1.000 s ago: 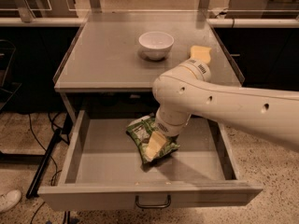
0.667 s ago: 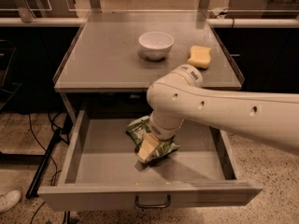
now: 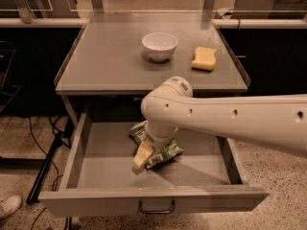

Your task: Pick green jalapeno chip bag from top drawer and place on counter

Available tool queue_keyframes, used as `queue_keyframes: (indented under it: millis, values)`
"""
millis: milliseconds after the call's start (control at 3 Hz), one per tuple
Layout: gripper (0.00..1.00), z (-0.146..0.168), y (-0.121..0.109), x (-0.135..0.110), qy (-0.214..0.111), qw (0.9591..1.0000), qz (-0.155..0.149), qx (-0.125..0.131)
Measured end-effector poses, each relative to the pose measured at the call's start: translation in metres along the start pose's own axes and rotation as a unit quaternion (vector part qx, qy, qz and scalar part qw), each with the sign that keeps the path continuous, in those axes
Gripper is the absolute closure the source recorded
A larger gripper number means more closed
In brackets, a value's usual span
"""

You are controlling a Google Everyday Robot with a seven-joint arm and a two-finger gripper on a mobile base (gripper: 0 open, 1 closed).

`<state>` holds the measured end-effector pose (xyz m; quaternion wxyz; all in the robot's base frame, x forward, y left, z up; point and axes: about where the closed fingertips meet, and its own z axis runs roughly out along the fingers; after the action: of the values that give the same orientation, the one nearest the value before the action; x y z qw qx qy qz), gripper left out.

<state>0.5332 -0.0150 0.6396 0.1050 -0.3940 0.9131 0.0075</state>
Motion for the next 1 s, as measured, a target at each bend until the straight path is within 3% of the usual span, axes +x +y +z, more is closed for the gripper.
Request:
queue_keyframes:
  millis: [1000]
  values:
    - [0.02, 0.055, -0.005, 0.003, 0.028, 0.9996, 0.0, -0.007]
